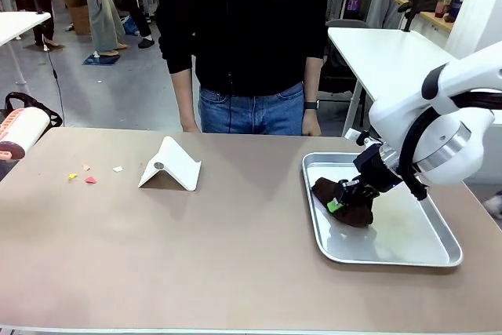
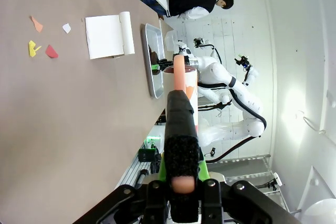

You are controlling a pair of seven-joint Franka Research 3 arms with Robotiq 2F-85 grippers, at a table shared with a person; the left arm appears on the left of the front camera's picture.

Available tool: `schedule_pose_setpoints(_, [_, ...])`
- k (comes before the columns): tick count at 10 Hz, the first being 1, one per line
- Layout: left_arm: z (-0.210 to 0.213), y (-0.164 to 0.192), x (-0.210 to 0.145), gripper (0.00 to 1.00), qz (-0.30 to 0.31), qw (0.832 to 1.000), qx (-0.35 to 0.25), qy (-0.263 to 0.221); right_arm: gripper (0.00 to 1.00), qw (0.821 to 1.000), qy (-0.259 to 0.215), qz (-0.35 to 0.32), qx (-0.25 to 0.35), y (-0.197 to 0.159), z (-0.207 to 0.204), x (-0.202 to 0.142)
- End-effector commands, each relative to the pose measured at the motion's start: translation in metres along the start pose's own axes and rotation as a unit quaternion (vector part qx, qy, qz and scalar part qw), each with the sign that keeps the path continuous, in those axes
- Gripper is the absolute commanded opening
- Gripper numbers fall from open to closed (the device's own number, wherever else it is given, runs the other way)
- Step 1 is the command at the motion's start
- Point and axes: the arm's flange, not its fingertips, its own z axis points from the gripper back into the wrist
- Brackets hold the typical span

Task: Clean the surface of the table.
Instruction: If a person points to the right, clean the right side of the table with your right hand, and if they point to the left, clean the left side with your left hand.

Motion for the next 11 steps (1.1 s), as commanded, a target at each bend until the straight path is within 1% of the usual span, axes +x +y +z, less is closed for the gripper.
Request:
schedule_pose_setpoints(1, [0.000, -0.004, -0.002, 0.00, -0.010, 1.000, -0.006, 0.005, 0.12, 0.999, 0.021, 0.025, -0.020, -0.004, 0.000, -0.012])
schedule_pose_setpoints(4, [0.000, -0.004, -0.002, 0.00, -0.010, 1.000, -0.006, 0.005, 0.12, 0.996, 0.031, 0.081, -0.017, -0.016, 0.027, -0.019])
schedule_pose_setpoints(6, [0.000, -0.004, -0.002, 0.00, -0.010, 1.000, -0.006, 0.005, 0.12, 0.995, 0.022, 0.099, -0.006, -0.025, 0.054, -0.023])
schedule_pose_setpoints(7, [0.000, -0.004, -0.002, 0.00, -0.010, 1.000, -0.006, 0.005, 0.12, 0.995, 0.002, 0.096, 0.010, -0.029, 0.070, -0.025])
schedule_pose_setpoints(9, [0.000, -0.004, -0.002, 0.00, -0.010, 1.000, -0.006, 0.005, 0.12, 0.995, -0.050, 0.075, 0.043, -0.041, 0.104, -0.029])
schedule_pose_setpoints(10, [0.000, -0.004, -0.002, 0.00, -0.010, 1.000, -0.006, 0.005, 0.12, 0.991, -0.079, 0.058, 0.091, -0.047, 0.121, -0.032])
schedule_pose_setpoints(11, [0.000, -0.004, -0.002, 0.00, -0.010, 1.000, -0.006, 0.005, 0.12, 0.978, -0.098, 0.042, 0.180, -0.056, 0.140, -0.036])
